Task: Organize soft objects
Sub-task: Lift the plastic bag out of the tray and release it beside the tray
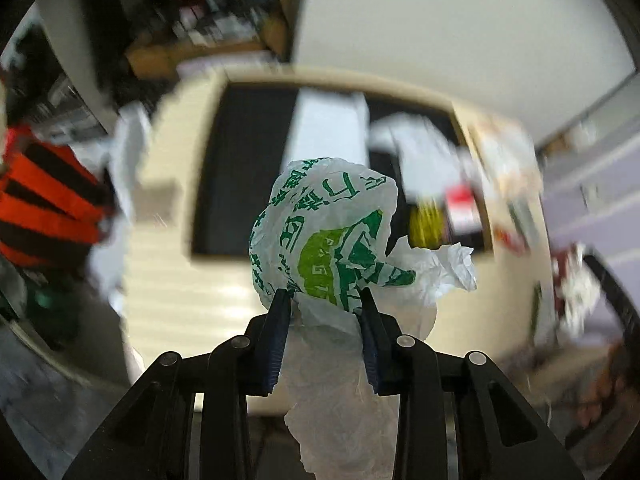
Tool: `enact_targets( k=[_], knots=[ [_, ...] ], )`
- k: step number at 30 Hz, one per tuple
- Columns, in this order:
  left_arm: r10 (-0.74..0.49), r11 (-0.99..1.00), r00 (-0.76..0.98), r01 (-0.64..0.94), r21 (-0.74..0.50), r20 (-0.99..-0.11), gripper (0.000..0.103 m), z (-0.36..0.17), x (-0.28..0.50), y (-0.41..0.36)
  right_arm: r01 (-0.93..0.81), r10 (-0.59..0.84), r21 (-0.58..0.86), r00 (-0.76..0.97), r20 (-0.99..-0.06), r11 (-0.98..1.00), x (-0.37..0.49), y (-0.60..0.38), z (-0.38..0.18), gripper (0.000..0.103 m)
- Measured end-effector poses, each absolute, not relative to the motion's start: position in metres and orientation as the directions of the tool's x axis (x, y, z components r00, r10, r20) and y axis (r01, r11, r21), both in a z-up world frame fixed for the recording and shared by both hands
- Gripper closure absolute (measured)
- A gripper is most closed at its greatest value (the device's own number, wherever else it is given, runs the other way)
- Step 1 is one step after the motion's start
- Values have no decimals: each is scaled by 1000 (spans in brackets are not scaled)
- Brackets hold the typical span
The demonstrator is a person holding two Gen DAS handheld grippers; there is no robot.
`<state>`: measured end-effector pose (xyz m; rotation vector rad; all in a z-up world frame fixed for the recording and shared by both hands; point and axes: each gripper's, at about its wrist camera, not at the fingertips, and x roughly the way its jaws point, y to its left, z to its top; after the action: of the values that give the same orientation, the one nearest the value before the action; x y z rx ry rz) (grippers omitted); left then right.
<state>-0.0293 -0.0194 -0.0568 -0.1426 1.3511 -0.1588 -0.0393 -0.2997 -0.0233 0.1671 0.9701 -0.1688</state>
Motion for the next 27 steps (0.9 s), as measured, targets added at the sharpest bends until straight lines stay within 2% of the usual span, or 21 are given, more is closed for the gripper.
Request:
enact_targets(
  k=[2, 8, 9, 11, 12, 19, 27],
  knots=[
    [-197, 979, 155, 74, -188, -968, 74, -72, -34, -38, 219, -70, 63, 552, -831, 974, -39, -300, -24, 42],
    [-100, 983, 89, 162, -85, -991, 73, -97, -36, -68, 216, -78, 53, 551, -831, 975, -39, -301, -24, 42],
    [-96, 983, 78, 162, -83, -992, 68, -99, -36, -68, 216, -76, 54, 549, -832, 975, -38, -301, -25, 42],
    [-104, 986, 45, 135, -97, -994, 43, -101, -38, -63, 217, -72, 58, 548, -833, 974, -38, -301, -25, 42],
    [-109, 988, 41, 111, -104, -993, 21, -101, -38, -59, 217, -72, 58, 546, -834, 974, -38, -301, -25, 42],
    [-164, 981, 78, -88, -171, -983, 19, -82, -27, -15, 213, -71, 57, 549, -833, 975, -39, -301, -25, 42],
    [-73, 963, 295, -227, -144, -953, 19, -33, -4, 34, 200, -65, 52, 539, -840, 978, -40, -299, -29, 42]
  ],
)
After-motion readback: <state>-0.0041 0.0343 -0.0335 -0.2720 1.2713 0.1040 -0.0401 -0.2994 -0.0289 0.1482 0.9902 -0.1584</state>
